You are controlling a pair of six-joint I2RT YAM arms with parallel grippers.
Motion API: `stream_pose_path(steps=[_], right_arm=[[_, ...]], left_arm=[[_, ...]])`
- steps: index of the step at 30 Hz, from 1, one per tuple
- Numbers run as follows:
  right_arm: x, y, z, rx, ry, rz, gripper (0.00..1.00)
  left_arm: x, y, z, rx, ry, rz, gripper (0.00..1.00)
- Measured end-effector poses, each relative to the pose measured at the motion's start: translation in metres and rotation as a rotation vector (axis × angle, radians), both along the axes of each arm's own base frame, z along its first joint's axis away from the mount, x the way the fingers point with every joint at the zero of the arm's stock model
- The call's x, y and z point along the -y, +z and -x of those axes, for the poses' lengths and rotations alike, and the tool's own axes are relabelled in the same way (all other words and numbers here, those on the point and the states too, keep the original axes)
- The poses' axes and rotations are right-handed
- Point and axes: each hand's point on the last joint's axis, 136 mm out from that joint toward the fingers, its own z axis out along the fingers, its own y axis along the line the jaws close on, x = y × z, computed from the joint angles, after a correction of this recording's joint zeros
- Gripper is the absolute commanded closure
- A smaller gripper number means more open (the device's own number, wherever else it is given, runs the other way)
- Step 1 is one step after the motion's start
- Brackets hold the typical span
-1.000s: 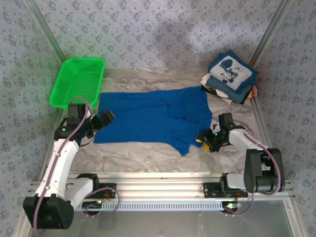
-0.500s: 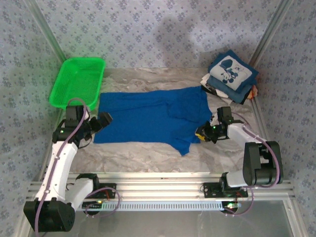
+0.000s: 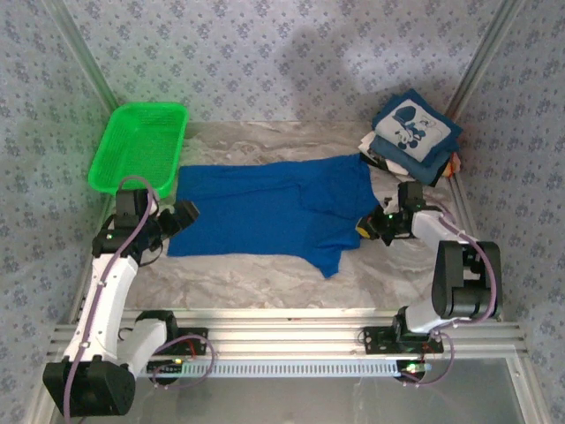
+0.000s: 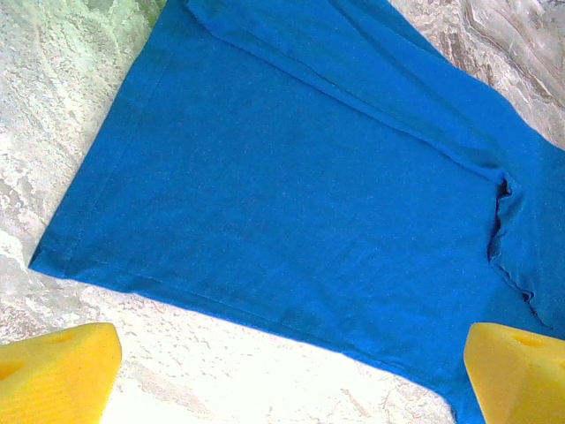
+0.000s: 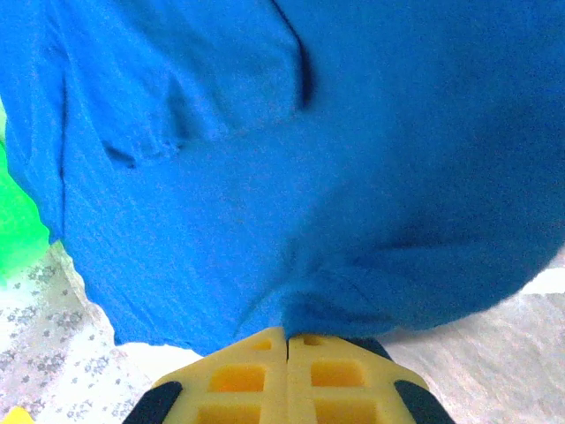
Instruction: Fold and stack the t-shirts
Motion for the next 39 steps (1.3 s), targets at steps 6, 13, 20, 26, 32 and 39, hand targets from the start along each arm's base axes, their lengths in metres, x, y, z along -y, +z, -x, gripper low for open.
stream_pose_path(steps=[6,13,20,26,32,39], right_arm=[[0.003,0.000,-0.021,-0.001,-0.013,-0.010,1.00],[0.006,-0.004,-0.045,-0.013,-0.026,-0.016,1.00],[0.006,-0.002,-0.067,-0.001,-0.023,-0.028,0.74],[0.006,0.001,-0.067,0.004,0.020,-0.007,0.46],[0.011,0.027,-0.030,0.036,0.076,0.082,0.44],[-0.006,0.016,0.016,0.033,0.212,0.161,0.49]], left_arm=[[-0.002,0.000,0.000,0.002,0.000,-0.018,0.01],[-0.003,0.000,0.000,0.004,-0.008,-0.027,0.00],[-0.003,-0.003,0.000,-0.001,-0.009,-0.026,0.00],[0.005,-0.004,0.002,0.000,-0.058,-0.007,0.00],[0.021,-0.002,0.005,0.009,-0.133,-0.011,0.00],[0.065,0.005,0.007,0.057,-0.307,-0.046,0.01]])
